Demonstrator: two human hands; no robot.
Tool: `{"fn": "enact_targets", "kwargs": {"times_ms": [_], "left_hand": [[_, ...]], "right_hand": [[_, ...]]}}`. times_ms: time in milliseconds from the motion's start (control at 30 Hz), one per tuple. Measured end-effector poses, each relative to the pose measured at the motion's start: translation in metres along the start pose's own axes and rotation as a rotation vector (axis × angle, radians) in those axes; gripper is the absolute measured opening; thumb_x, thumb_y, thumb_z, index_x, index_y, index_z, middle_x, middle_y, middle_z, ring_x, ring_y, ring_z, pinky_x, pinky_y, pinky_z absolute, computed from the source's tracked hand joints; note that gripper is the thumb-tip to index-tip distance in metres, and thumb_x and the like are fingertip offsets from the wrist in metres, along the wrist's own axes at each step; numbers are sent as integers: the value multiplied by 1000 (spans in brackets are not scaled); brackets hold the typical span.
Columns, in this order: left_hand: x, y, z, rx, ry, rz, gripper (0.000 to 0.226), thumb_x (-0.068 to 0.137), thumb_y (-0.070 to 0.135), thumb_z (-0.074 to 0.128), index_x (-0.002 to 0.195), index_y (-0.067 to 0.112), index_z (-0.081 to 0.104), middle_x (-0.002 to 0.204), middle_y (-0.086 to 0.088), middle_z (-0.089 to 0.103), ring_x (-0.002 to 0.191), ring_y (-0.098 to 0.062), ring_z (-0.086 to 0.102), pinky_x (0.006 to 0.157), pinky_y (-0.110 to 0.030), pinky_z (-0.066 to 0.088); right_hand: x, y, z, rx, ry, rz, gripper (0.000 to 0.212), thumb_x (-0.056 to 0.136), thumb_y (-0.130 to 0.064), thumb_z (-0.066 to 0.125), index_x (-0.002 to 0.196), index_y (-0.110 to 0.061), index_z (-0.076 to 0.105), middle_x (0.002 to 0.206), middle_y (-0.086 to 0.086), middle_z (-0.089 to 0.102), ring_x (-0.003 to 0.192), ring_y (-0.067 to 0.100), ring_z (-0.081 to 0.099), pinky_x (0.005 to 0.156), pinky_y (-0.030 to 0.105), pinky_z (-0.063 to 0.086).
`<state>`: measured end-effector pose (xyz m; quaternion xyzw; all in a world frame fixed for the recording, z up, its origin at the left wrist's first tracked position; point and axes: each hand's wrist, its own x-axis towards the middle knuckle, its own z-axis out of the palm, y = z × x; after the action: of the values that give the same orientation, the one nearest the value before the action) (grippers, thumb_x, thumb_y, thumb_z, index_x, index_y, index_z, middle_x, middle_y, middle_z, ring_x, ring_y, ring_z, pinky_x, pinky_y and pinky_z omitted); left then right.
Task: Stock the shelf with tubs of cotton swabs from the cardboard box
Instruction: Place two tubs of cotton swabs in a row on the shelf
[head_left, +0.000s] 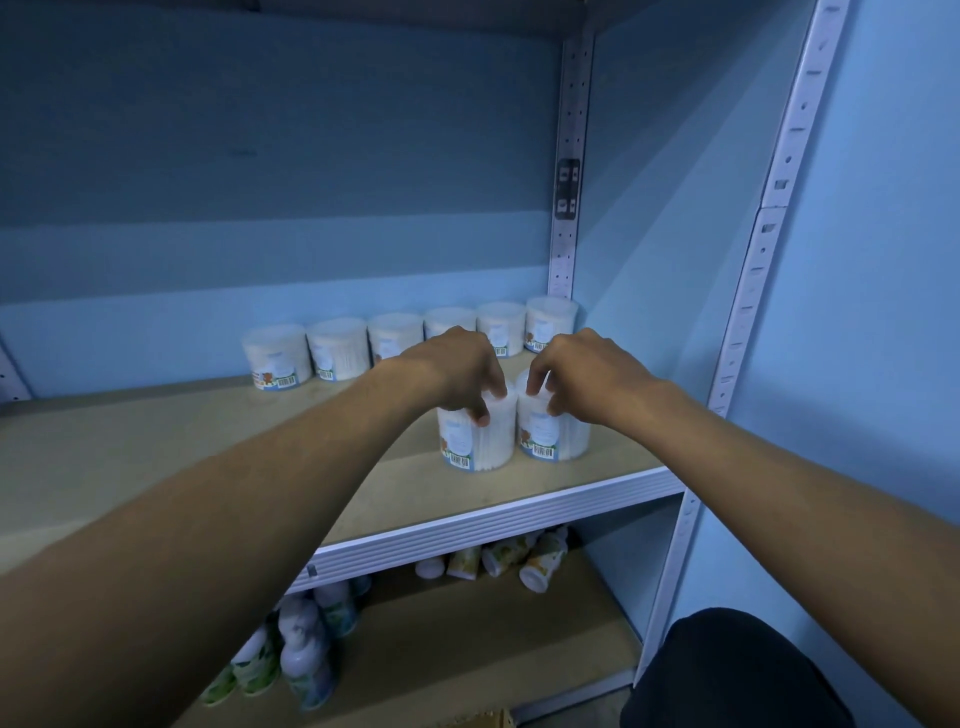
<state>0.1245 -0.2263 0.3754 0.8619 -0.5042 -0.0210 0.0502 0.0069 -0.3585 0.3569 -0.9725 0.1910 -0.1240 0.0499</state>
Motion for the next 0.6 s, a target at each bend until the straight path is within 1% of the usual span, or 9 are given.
{"fn": "enact_targets", "kwargs": {"times_ms": [167, 300, 367, 500, 600], "left_hand": [[22, -5, 6, -60, 39, 0, 43, 75, 21, 85, 116, 23, 74, 121, 4, 70, 111, -15, 62, 91, -25, 48], [40, -7, 9, -91, 64, -1, 42, 75, 20, 85, 115, 25, 74, 122, 5, 68, 114, -16, 57, 93, -27, 47], [49, -7, 11, -91, 74, 1, 41, 76, 21, 84, 116, 25, 74, 124, 4, 67, 115, -16, 54, 89, -25, 45], [65, -6, 12, -108, 78, -6, 41, 78, 19, 83, 118, 24, 73, 125, 4, 66, 113, -15, 58, 78, -21, 39], [79, -4, 12, -133, 82, -21, 42, 78, 18, 83, 118, 24, 73, 126, 5, 67, 112, -14, 60, 76, -21, 39]], "right_hand": [[18, 15, 6, 2, 14, 27, 33, 77, -7, 79, 98, -33, 74, 111, 5, 65, 99, 24, 65, 75, 26, 43], [31, 27, 9, 1, 26, 27, 34, 78, -6, 79, 99, -32, 76, 110, 2, 66, 100, 23, 63, 77, 26, 43], [39, 33, 11, 4, 27, 34, 34, 77, -6, 80, 99, -32, 76, 111, 3, 66, 100, 23, 63, 76, 26, 43], [54, 45, 13, 13, 36, 52, 35, 77, -5, 80, 98, -33, 76, 113, 4, 66, 101, 24, 64, 79, 27, 47], [63, 55, 15, 1, 49, 51, 33, 79, -5, 78, 100, -31, 76, 113, 1, 64, 105, 23, 62, 83, 28, 48]]}}
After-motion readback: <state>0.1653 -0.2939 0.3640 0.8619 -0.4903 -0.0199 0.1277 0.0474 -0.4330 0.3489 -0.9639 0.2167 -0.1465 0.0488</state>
